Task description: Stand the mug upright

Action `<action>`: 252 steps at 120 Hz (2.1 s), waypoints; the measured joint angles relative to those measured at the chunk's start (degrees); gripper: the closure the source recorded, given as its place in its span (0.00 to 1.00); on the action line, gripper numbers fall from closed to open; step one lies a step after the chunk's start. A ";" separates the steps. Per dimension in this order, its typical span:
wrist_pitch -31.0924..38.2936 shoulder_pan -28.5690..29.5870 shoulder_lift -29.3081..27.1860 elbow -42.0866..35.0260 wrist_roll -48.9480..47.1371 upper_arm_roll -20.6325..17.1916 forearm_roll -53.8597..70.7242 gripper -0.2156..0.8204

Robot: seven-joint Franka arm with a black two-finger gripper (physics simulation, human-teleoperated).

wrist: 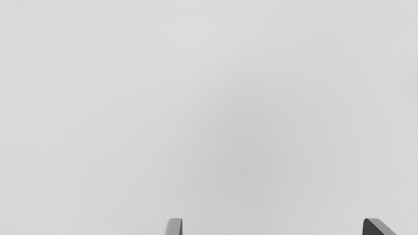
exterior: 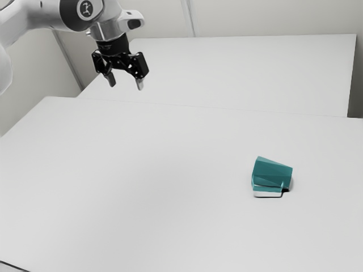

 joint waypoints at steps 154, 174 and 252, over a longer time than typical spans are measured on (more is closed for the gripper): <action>38.21 0.09 10.30 -27.42 13.77 -9.27 -57.98 0.21; 42.91 -3.72 13.12 -26.66 18.80 -9.35 -64.52 0.21; 49.47 -6.67 22.90 -22.74 39.12 -9.39 -76.32 0.21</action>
